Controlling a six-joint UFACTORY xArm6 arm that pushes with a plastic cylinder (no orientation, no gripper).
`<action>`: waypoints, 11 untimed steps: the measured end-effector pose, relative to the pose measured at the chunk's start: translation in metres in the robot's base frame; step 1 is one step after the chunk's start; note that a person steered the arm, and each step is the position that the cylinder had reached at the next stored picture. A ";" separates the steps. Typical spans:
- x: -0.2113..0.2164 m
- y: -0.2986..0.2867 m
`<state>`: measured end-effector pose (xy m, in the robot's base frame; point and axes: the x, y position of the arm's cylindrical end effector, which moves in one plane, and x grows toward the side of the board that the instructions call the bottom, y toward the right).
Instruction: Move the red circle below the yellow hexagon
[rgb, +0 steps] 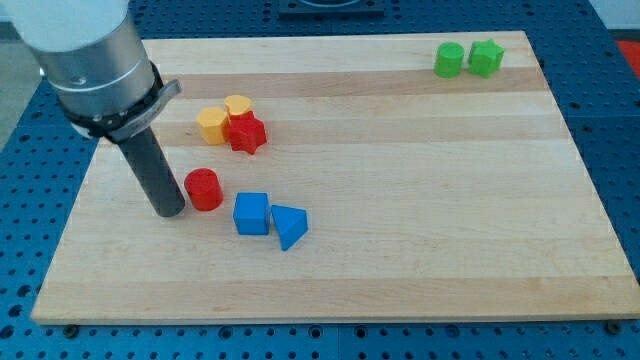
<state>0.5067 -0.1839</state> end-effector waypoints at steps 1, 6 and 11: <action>0.005 0.016; -0.050 0.065; -0.049 0.021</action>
